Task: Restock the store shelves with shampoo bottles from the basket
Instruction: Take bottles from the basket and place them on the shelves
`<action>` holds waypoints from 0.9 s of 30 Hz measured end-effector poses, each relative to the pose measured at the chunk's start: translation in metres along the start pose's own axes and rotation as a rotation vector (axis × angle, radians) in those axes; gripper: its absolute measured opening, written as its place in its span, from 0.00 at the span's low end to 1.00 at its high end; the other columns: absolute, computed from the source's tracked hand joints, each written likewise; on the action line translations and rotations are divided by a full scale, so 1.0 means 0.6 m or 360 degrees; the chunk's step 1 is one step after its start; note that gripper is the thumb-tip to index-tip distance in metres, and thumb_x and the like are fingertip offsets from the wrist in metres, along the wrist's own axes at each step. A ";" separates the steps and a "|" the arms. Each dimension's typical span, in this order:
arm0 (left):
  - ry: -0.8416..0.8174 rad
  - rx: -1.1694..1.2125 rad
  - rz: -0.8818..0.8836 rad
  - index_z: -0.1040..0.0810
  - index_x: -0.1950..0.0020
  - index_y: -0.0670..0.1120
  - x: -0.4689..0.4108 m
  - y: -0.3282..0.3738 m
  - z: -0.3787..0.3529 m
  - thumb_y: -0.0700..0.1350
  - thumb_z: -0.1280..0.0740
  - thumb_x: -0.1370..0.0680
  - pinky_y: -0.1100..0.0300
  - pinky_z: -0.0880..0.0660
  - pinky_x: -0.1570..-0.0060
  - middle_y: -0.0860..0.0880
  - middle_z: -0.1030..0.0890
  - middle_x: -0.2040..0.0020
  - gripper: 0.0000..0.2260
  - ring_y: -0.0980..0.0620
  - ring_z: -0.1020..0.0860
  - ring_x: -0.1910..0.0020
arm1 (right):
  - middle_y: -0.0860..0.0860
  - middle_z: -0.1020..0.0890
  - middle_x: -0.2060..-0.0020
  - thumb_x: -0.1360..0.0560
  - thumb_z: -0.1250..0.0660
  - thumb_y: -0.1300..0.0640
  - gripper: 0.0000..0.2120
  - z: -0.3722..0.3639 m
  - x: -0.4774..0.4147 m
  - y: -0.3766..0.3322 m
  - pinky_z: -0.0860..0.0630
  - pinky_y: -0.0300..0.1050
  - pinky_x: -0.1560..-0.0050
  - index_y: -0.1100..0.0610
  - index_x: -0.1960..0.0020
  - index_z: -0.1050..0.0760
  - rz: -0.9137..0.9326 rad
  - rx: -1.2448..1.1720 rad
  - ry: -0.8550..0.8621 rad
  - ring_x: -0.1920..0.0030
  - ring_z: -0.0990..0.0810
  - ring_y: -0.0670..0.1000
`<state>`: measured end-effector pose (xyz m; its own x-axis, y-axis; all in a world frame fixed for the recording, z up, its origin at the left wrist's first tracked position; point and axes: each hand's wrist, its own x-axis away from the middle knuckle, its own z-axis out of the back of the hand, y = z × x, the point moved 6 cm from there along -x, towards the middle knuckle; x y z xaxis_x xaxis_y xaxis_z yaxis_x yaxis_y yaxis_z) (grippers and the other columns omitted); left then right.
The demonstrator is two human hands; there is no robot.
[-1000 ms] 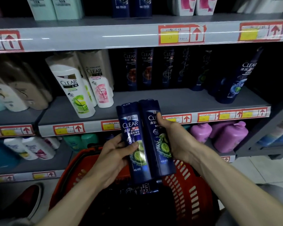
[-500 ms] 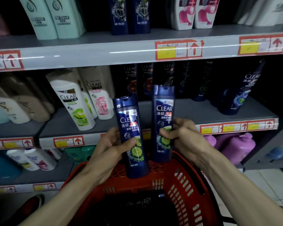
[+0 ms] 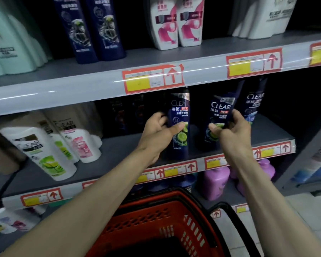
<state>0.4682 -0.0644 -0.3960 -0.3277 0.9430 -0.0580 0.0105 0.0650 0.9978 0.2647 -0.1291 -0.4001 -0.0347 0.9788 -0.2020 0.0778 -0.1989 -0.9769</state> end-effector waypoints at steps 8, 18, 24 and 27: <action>0.0006 -0.0177 -0.0132 0.30 0.32 0.45 -0.059 -0.044 -0.039 0.42 0.27 0.21 0.47 0.24 0.32 0.44 0.21 0.32 0.20 0.51 0.22 0.32 | 0.49 0.17 0.40 0.22 0.32 0.70 0.27 -0.010 0.000 0.035 0.21 0.51 0.35 0.55 0.25 0.30 0.0142 0.0199 -0.0043 0.40 0.19 0.45; -0.0077 -0.0612 -0.0118 0.37 0.29 0.54 -0.044 -0.070 -0.046 0.54 0.29 0.20 0.53 0.30 0.31 0.59 0.29 0.29 0.24 0.57 0.29 0.30 | 0.40 0.20 0.39 0.19 0.31 0.60 0.28 0.015 0.019 0.034 0.25 0.42 0.36 0.51 0.22 0.34 0.0030 0.0364 -0.0029 0.41 0.21 0.38; 0.0231 -0.0650 -0.0114 0.27 0.24 0.48 -0.024 -0.073 -0.022 0.46 0.28 0.20 0.60 0.21 0.40 0.52 0.18 0.35 0.24 0.56 0.19 0.41 | 0.52 0.20 0.37 0.27 0.22 0.52 0.31 0.019 0.051 0.052 0.29 0.41 0.41 0.57 0.28 0.29 0.0015 0.0773 0.0128 0.37 0.22 0.52; 0.0287 -0.0698 -0.0201 0.22 0.30 0.49 -0.023 -0.072 -0.036 0.46 0.26 0.21 0.61 0.20 0.41 0.57 0.16 0.45 0.19 0.58 0.18 0.44 | 0.52 0.21 0.39 0.29 0.20 0.47 0.33 0.017 0.050 0.054 0.27 0.42 0.43 0.58 0.30 0.29 0.0149 0.0923 0.0161 0.39 0.21 0.53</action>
<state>0.4516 -0.0873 -0.4376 -0.4596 0.8625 -0.2117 -0.4260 -0.0049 0.9047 0.2561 -0.1067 -0.4387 0.0431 0.9499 -0.3095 -0.4821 -0.2516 -0.8392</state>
